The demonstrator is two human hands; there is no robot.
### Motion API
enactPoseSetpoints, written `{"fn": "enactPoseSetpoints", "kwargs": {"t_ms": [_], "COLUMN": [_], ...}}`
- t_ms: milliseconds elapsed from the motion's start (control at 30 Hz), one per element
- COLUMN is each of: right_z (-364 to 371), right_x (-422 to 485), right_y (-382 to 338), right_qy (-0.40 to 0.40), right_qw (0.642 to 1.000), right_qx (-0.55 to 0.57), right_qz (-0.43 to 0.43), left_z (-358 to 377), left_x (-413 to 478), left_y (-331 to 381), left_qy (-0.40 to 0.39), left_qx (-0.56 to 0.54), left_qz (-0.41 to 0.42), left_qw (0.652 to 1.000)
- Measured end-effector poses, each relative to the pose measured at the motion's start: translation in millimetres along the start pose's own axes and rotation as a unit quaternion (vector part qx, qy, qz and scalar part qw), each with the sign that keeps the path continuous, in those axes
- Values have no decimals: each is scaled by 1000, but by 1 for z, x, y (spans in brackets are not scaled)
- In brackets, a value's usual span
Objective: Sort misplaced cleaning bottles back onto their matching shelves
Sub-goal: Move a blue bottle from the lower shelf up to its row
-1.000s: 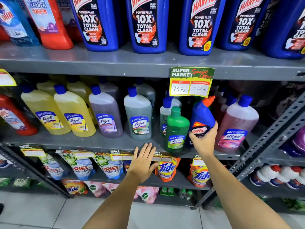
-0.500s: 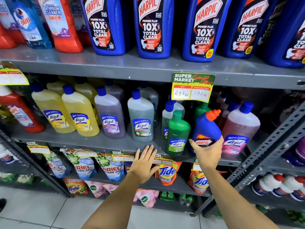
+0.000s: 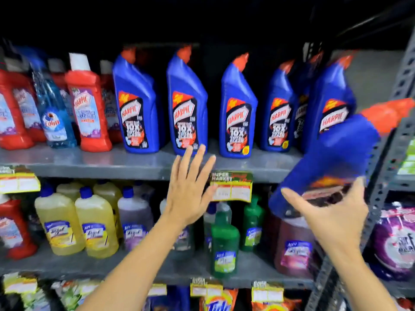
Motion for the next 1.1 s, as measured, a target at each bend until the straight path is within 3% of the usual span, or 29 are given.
{"fn": "enactPoseSetpoints", "kwargs": {"t_ms": [100,200,600,1100], "right_z": [6,27,90,103], "right_x": [39,71,109,96], "right_y": [-34,-55,-35,-26], "right_qy": [7,-28,-183,-158], "right_qw": [999,998,970,965], "right_qx": [-9,-48,-152,-208], "right_qz": [-38,-36,57,15], "left_z": [23,34,23,26], "left_x": [20,21,21,19], "left_y": [-15,-18,-19,-19], "left_qy": [-76,-103,-66,-30], "left_qx": [52,72,4,-6], "left_qz": [-25,-31,-55,-55], "left_qw": [995,992,996,998]}}
Point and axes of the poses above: each hand's wrist, its own x-axis towards the middle knuckle, its own z-axis out of the palm, y = z × x, the point moved 7 cm from there along x, towards the middle knuckle, and after that the axes turned 3 degrees about -x, right-handed, at the moved point
